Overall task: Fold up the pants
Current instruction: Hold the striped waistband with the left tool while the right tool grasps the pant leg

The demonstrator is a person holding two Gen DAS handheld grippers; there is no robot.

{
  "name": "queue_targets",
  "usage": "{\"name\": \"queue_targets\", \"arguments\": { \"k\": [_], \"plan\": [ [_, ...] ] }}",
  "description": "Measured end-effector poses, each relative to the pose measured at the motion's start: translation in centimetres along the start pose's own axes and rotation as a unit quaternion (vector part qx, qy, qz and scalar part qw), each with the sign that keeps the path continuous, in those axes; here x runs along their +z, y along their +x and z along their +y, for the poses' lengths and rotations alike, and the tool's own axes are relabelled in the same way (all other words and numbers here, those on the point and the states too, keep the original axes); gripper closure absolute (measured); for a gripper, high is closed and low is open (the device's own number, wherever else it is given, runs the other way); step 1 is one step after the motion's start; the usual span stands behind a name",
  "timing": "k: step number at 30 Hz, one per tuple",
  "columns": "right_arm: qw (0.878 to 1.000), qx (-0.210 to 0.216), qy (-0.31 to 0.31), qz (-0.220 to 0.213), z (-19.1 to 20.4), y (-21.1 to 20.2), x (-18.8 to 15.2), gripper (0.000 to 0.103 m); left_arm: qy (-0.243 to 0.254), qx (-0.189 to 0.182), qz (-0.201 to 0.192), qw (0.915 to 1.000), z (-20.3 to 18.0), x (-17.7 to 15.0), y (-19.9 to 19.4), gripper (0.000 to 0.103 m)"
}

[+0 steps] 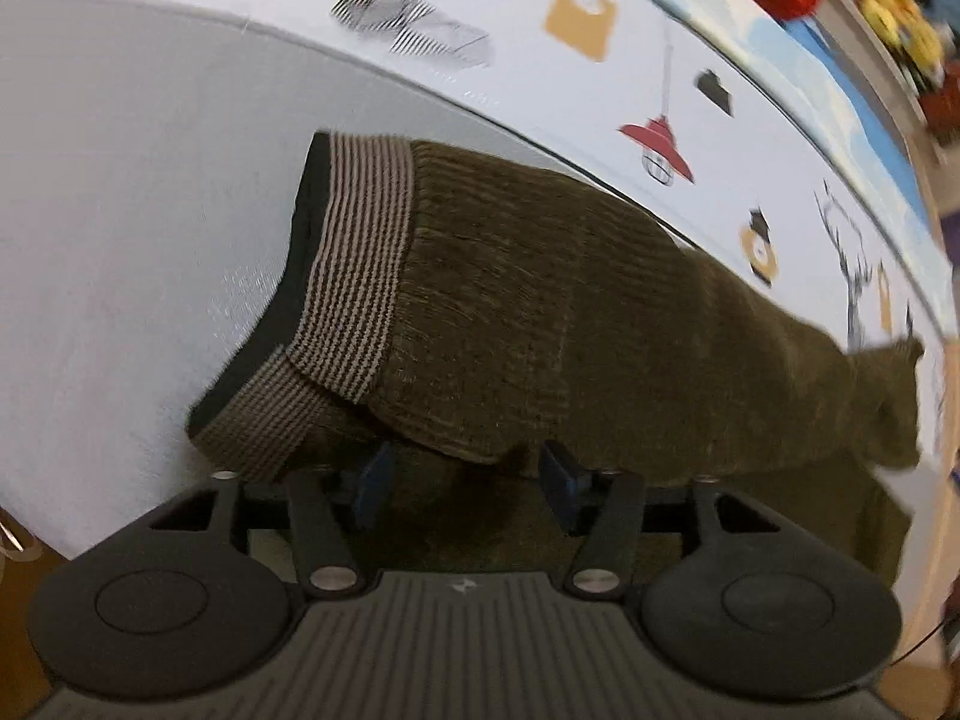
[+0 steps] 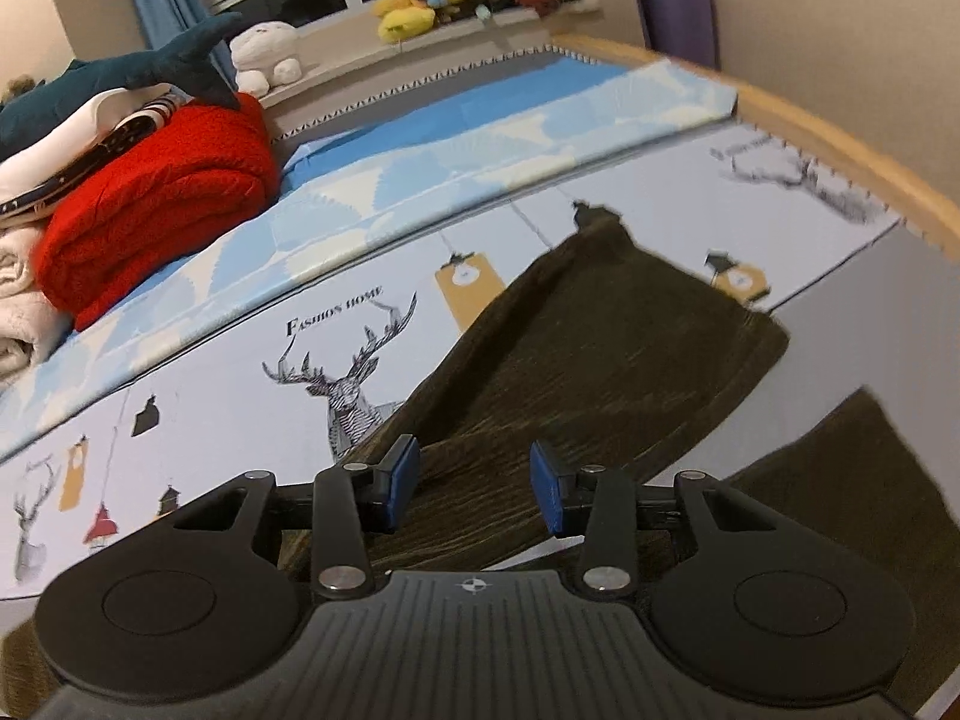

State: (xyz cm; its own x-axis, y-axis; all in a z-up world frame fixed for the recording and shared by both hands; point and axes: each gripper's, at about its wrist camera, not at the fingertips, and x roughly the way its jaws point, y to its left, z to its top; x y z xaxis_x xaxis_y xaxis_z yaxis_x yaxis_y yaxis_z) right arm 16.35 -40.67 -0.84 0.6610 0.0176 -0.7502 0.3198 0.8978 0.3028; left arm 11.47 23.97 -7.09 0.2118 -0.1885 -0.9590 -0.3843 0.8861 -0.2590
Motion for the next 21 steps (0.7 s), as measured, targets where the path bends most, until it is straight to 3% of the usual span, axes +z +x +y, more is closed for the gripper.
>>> {"name": "queue_targets", "arguments": {
  "k": [4,8,10,12,16,21],
  "plan": [
    [1.0,-0.003,-0.013,0.007,0.9,0.9,0.1,0.06,-0.023,0.009,0.009,0.9997,0.4,1.1,0.9,0.035],
    [1.0,0.001,-0.018,0.017,1.7,2.0,0.2,0.06,-0.025,0.011,-0.008,0.9996,-0.4,2.1,0.4,0.037],
    [1.0,0.001,-0.022,0.019,2.0,2.6,0.3,0.06,-0.035,0.029,-0.035,0.9984,-0.2,2.4,-0.3,0.062],
    [0.999,-0.001,-0.027,0.021,2.2,3.2,0.5,0.06,-0.039,0.038,-0.073,0.9958,-0.1,2.6,-1.6,0.07],
    [0.999,-0.01,-0.026,0.028,2.1,4.8,0.8,0.06,-0.041,0.025,-0.112,0.9926,-0.1,3.0,-3.1,0.071],
    [0.999,-0.018,-0.003,0.039,1.5,6.9,1.1,0.06,-0.061,0.017,-0.081,0.9947,0.5,3.5,-2.1,0.067]
  ]
}}
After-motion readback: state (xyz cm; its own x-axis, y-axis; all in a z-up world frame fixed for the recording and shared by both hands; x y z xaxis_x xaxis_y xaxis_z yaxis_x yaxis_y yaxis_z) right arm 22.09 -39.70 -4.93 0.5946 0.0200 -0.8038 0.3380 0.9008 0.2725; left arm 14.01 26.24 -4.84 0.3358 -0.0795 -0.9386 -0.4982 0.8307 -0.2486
